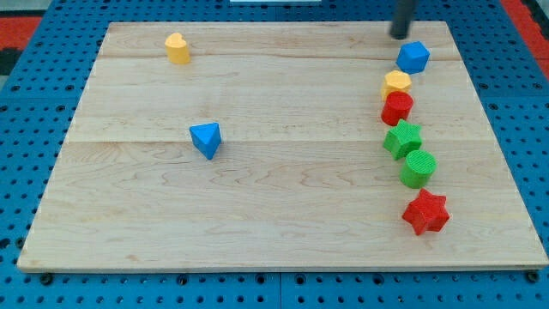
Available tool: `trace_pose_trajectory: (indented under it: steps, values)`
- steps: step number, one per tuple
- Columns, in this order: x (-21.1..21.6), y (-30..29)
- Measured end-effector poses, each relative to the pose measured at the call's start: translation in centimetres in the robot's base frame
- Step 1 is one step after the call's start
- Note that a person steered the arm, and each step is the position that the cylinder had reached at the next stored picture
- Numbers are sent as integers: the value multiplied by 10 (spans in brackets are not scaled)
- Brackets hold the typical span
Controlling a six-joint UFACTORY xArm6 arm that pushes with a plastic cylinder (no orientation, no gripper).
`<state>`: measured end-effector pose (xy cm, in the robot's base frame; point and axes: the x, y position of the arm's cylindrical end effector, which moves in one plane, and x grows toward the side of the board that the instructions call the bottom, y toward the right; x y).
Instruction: Nudge the blue cube to the line of blocks
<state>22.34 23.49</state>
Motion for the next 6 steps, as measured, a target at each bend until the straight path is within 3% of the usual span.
trace_pose_trajectory:
  steps: [1,2,6]
  values:
    - [32,49]
    - [62,23]
    - [61,-20]
